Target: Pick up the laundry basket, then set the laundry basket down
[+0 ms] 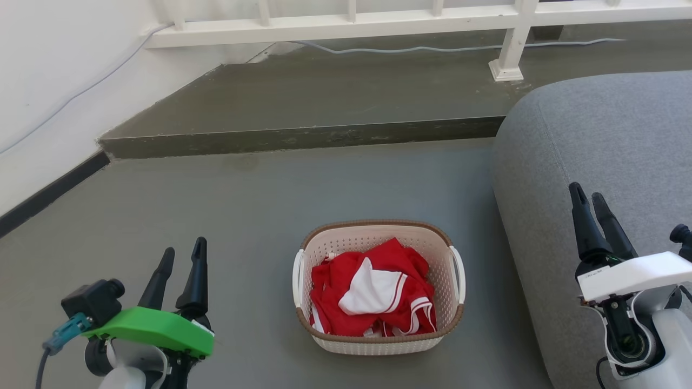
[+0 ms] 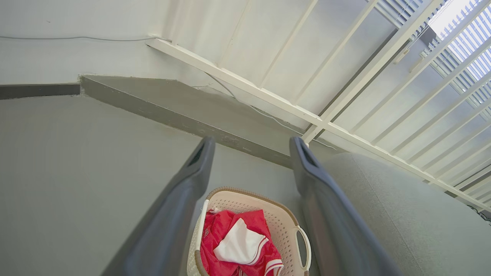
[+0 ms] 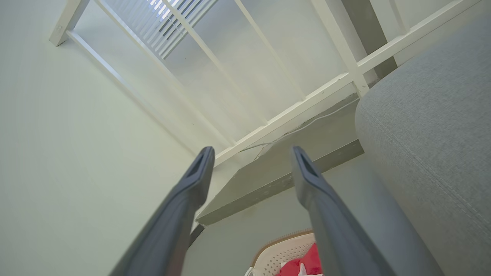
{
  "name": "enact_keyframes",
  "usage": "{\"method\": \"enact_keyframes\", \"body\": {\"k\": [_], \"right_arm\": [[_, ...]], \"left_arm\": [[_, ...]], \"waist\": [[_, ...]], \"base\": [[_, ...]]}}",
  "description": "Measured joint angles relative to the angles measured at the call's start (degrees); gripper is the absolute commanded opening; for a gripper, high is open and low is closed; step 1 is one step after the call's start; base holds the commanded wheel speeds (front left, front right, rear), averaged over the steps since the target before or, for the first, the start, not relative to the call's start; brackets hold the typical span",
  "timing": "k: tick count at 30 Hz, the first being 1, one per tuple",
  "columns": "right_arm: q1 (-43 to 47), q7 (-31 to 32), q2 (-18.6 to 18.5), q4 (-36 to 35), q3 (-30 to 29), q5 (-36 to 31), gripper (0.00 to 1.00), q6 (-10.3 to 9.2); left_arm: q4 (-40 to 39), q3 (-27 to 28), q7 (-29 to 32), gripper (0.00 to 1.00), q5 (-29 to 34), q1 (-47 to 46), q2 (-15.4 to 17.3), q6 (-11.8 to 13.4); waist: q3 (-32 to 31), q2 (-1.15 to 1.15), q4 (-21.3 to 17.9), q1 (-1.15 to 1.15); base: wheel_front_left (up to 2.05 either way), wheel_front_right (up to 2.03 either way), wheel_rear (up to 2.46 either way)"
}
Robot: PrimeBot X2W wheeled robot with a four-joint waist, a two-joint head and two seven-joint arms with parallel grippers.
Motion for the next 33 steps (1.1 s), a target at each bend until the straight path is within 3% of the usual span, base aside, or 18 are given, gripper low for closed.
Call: {"method": "enact_keyframes", "body": {"k": [6,33], "right_arm": [[-0.1,-1.3,0.0,-0.6,0.7,-5.8,1.00,-0.59],[-0.1,-6.9,0.0,0.5,3.2,-28.9,1.00,-2.53]], "left_arm": [[0.0,-0.7,-1.3,1.00,5.7,0.0,-0.2,1.1],[-1.2,-3.7,-6.9,1.00,28.8,-0.6,-1.5,1.7]], "waist": [[-0.1,0.00,0.1,0.00],[0.3,0.00,0.6,0.00]], "base": [[0.00,0.00,0.00],[0.00,0.00,0.00]]}}
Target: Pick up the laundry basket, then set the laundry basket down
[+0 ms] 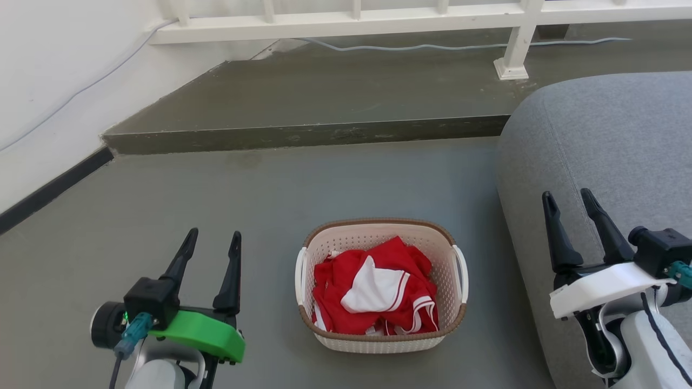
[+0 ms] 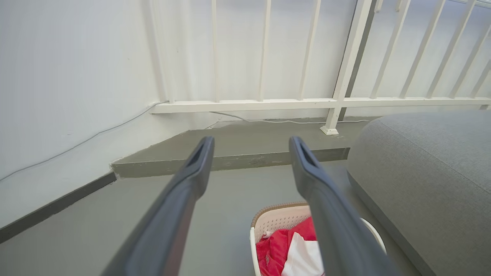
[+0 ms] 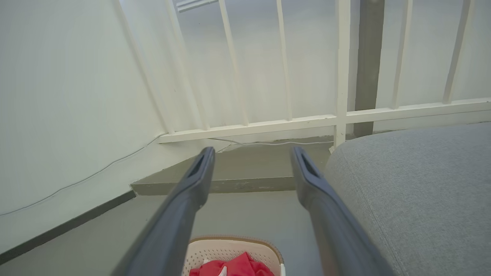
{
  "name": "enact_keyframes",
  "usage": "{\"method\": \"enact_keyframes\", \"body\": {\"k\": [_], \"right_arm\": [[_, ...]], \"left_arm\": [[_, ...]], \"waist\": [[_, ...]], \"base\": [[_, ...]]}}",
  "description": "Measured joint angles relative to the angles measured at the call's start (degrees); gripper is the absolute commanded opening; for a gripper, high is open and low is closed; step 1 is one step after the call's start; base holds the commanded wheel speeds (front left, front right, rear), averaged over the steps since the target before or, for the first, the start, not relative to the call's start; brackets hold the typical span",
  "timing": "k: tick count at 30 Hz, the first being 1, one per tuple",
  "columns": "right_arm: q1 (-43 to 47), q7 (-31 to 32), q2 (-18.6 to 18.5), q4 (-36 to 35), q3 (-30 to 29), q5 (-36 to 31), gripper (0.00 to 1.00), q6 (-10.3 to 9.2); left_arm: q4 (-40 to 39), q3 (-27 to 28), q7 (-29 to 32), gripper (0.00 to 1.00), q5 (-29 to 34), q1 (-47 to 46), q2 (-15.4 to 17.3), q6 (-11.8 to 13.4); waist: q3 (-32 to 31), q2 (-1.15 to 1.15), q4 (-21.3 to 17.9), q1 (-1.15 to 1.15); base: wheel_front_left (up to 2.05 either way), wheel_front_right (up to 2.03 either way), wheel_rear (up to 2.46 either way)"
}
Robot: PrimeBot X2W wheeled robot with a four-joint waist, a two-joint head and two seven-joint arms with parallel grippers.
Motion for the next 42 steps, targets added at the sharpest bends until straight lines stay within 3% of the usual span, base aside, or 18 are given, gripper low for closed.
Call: {"method": "enact_keyframes", "body": {"k": [4,29,42], "right_arm": [[0.0,-0.6,0.0,0.2,0.2,-2.2,1.00,0.00],[0.0,-0.6,2.2,3.3,-1.6,-2.5,1.00,1.08],[-1.9,-0.6,2.6,2.7,-2.4,-2.6,1.00,1.59]], "left_arm": [[-0.3,-0.3,-0.4,1.00,2.4,-0.7,-0.2,0.0],[0.0,1.2,-0.4,1.00,2.3,-0.8,-0.5,-0.2],[-1.2,1.5,-0.6,1.00,2.2,-2.0,-0.6,-0.5]], "waist": [[0.1,0.00,0.1,0.00],[0.0,0.00,-0.3,0.00],[4.5,0.00,-1.1,0.00]], "base": [[0.00,0.00,0.00],[0.00,0.00,0.00],[0.00,0.00,0.00]]}}
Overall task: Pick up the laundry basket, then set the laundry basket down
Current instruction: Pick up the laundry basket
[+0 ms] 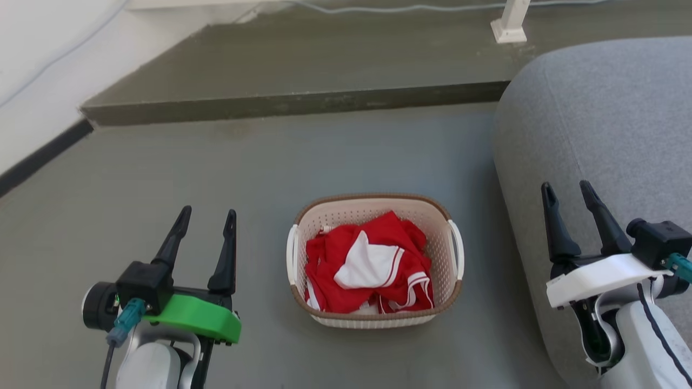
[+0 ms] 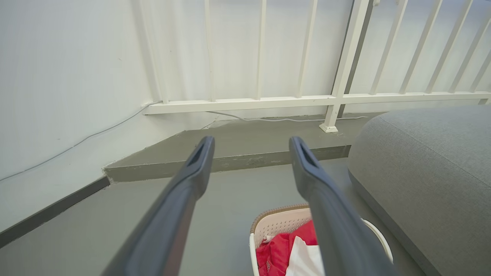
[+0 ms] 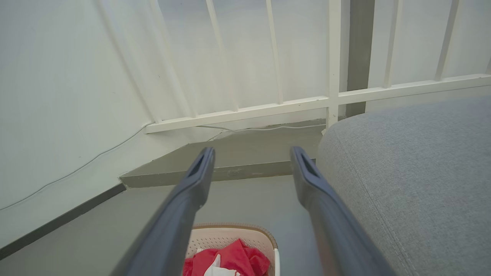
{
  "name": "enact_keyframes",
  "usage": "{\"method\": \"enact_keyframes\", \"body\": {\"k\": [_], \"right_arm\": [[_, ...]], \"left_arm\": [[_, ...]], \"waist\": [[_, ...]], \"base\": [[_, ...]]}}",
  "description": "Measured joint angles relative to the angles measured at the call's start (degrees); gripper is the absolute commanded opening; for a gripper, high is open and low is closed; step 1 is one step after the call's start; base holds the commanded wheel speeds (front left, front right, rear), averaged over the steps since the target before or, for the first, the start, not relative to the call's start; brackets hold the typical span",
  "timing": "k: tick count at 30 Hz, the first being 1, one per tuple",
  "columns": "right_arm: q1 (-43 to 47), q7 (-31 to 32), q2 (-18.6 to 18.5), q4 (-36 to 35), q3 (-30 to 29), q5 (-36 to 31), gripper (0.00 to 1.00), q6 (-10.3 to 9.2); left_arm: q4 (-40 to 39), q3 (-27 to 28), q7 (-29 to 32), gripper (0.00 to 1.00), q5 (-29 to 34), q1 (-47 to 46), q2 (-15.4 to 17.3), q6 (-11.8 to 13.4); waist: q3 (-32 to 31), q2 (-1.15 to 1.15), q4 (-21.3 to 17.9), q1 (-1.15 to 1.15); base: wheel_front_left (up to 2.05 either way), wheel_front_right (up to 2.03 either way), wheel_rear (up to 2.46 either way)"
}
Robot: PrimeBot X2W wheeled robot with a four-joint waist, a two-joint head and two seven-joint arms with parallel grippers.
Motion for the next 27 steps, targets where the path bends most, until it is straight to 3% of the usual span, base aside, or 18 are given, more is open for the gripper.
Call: {"method": "enact_keyframes", "body": {"k": [27], "right_arm": [[-12.1,-0.2,0.6,5.7,-1.5,0.6,1.00,0.98]], "left_arm": [[5.6,-2.6,0.0,1.00,-2.2,-15.7,-0.4,-0.2]], "waist": [[20.4,0.00,-2.1,0.01]], "base": [[0.00,0.00,0.00]]}}
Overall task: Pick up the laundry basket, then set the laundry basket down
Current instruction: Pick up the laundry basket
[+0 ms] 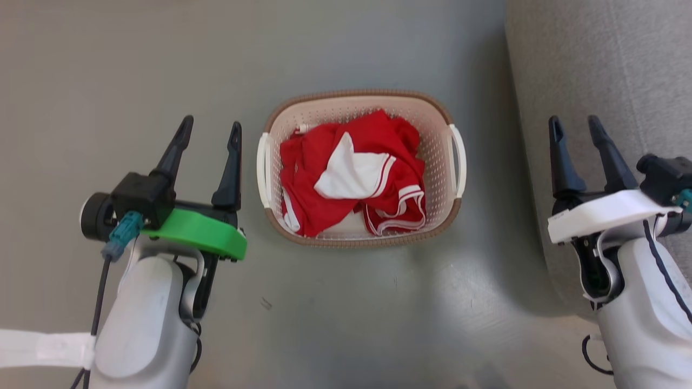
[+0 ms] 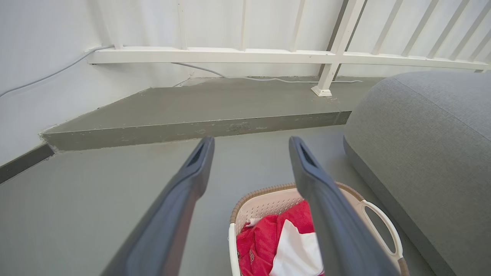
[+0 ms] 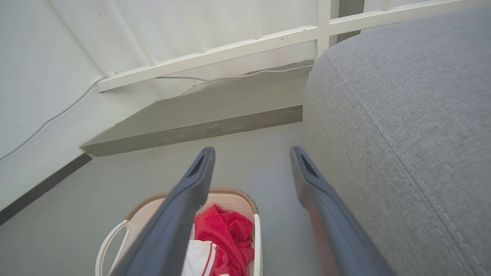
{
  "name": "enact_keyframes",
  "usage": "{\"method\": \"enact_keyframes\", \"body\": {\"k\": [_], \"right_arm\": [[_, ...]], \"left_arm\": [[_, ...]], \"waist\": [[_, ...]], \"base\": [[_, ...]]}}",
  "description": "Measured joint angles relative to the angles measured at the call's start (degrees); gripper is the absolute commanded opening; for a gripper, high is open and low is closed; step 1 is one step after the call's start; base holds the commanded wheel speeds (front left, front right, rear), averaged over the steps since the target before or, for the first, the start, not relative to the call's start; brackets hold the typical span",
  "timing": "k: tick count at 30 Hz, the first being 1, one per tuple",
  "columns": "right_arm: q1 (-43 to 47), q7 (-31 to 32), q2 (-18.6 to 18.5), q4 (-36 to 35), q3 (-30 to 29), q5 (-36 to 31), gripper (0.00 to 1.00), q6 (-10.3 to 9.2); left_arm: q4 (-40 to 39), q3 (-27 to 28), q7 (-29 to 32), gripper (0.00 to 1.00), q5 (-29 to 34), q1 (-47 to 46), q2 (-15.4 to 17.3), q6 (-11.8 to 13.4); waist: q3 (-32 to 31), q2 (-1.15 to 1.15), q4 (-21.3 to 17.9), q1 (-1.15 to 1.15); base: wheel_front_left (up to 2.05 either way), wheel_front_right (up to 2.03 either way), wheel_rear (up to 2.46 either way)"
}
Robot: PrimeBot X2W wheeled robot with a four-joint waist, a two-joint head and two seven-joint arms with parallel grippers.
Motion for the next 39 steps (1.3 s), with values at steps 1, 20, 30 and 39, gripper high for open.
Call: {"method": "enact_keyframes", "body": {"k": [1,20,30,39], "right_arm": [[-0.6,0.0,0.0,0.4,-0.1,0.0,1.00,0.00],[-16.8,0.0,0.1,11.3,0.5,1.9,1.00,0.03],[-24.1,0.2,0.7,18.0,3.2,1.9,1.00,0.53],[-28.0,0.2,2.2,24.4,5.7,2.4,1.00,0.55]], "left_arm": [[0.3,-0.1,0.0,1.00,0.0,-0.7,0.0,0.0],[14.7,-1.4,0.4,1.00,0.7,-16.7,-0.6,0.0],[22.0,-2.8,1.6,1.00,-1.0,-24.2,-1.0,-0.7],[28.7,-4.5,3.0,1.00,-2.8,-28.4,-1.0,-1.1]], "waist": [[0.8,0.00,0.0,0.00],[17.4,0.00,0.2,0.00],[25.2,0.00,0.1,0.00],[29.5,0.00,-0.1,0.00]], "base": [[0.00,0.00,0.00],[0.00,0.00,0.00],[0.00,0.00,0.00],[0.00,0.00,0.00]]}}
